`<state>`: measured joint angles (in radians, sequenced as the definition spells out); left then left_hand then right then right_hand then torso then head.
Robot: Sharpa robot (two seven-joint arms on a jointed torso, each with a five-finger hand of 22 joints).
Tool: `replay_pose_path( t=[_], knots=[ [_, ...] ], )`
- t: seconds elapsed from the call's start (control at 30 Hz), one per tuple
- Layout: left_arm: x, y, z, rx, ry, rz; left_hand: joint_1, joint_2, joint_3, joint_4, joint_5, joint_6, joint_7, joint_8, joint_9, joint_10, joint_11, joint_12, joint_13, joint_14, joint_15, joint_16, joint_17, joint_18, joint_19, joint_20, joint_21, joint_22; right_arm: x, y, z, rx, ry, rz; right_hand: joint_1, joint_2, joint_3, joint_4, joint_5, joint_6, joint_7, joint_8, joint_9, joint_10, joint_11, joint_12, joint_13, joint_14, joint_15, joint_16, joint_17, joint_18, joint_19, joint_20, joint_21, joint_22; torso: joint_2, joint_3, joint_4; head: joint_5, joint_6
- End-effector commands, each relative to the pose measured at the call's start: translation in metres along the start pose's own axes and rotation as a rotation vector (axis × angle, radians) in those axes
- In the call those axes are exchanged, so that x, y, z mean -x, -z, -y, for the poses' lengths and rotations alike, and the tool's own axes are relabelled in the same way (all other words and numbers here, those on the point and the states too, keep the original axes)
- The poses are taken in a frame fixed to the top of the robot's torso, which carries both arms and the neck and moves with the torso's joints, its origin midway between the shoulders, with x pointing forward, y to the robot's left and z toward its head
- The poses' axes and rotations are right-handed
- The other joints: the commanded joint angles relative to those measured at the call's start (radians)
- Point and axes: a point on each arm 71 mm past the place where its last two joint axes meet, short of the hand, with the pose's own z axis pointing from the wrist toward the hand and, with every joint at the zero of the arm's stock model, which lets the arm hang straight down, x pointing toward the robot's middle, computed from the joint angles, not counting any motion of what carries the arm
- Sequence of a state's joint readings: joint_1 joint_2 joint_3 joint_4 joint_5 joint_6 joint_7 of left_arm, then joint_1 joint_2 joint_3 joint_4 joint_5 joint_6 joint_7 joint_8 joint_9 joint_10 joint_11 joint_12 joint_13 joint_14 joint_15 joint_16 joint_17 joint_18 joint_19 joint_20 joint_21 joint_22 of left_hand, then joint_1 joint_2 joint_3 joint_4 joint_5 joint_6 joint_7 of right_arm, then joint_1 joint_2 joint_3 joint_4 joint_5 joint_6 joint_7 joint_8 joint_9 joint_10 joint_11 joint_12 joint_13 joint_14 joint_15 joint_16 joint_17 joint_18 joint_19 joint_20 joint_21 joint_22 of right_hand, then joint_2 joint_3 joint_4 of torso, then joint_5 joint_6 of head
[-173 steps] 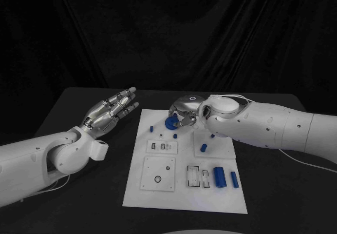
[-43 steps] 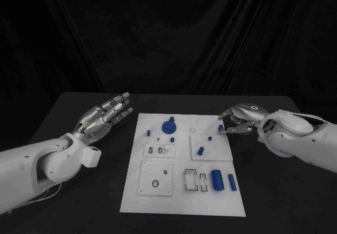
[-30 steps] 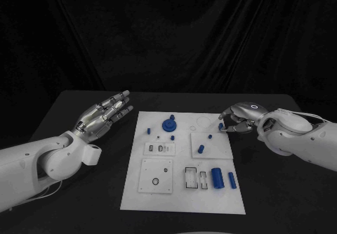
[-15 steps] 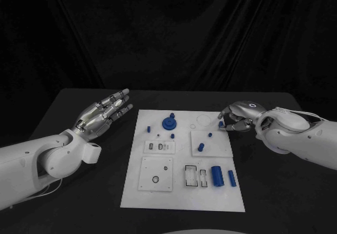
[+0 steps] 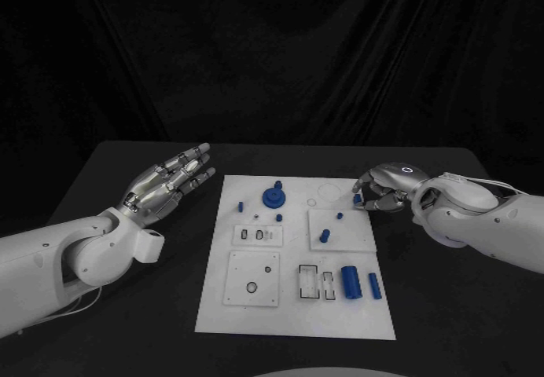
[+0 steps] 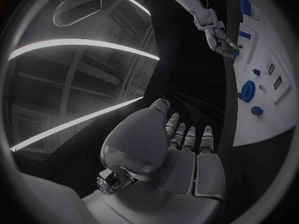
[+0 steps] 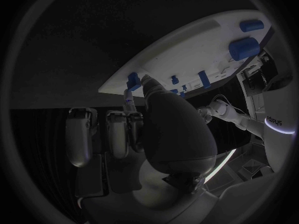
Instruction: Assemble the parts on the task board
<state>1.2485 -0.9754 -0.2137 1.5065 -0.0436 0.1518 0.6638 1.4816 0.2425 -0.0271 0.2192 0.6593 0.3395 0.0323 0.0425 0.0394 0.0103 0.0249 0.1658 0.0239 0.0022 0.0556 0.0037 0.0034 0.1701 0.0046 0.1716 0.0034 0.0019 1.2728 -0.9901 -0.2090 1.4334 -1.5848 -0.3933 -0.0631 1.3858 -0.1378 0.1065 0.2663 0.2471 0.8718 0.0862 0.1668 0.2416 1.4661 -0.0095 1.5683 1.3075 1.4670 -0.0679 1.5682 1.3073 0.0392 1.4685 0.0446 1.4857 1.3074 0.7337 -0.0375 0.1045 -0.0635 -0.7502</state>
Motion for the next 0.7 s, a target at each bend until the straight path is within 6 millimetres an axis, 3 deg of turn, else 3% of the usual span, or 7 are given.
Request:
replay_pose_path(
  t=[0.03,0.23,0.7],
  knots=[
    [-0.0016,0.0001,-0.0004,-0.007,0.012,-0.013,0.008,-0.002,0.006,-0.001,0.004,-0.005,0.0,0.002,0.001,0.0,0.003,0.001,0.001,0.0,0.008,0.003,-0.001,0.01,0.0,0.007,0.0,0.001,-0.0014,0.0004,0.0023,-0.025,0.003,-0.004,0.012,0.0,-0.004,-0.004,-0.005,0.004,0.0,0.004,0.001,0.105,0.003,0.002,0.263,0.104,0.0,0.003,0.263,-0.015,0.055,-0.001,-0.006,0.232,0.0,0.0001,0.0003,0.0,0.0],
    [-0.0023,0.0005,-0.0015,-0.008,0.015,-0.014,0.008,-0.003,0.007,-0.001,0.004,-0.005,0.0,0.002,0.001,0.0,0.002,0.001,0.001,0.0,0.008,0.003,-0.001,0.01,0.0,0.007,0.0,0.001,-0.0012,0.0005,0.0028,-0.026,0.002,0.006,0.018,0.003,-0.002,-0.008,-0.002,0.006,0.0,0.012,0.007,0.105,0.002,0.002,0.263,0.104,0.0,0.003,0.263,-0.013,0.051,-0.001,-0.014,0.229,0.0,-0.0004,-0.0007,0.0,-0.003],
    [-0.0072,-0.0011,-0.0041,-0.001,0.032,-0.034,0.008,-0.002,0.009,-0.003,0.004,-0.008,0.0,0.001,0.0,-0.001,0.002,-0.001,0.001,0.0,0.008,0.003,-0.001,0.01,0.0,0.008,0.0,0.001,-0.0017,-0.0011,0.0028,-0.026,0.002,0.018,0.033,0.023,0.004,-0.036,0.092,0.005,-0.004,0.078,0.054,0.105,0.0,0.002,0.263,0.104,-0.003,0.003,0.263,-0.01,0.044,-0.003,-0.03,0.224,0.001,-0.0009,-0.0003,-0.004,-0.013]
  ],
)
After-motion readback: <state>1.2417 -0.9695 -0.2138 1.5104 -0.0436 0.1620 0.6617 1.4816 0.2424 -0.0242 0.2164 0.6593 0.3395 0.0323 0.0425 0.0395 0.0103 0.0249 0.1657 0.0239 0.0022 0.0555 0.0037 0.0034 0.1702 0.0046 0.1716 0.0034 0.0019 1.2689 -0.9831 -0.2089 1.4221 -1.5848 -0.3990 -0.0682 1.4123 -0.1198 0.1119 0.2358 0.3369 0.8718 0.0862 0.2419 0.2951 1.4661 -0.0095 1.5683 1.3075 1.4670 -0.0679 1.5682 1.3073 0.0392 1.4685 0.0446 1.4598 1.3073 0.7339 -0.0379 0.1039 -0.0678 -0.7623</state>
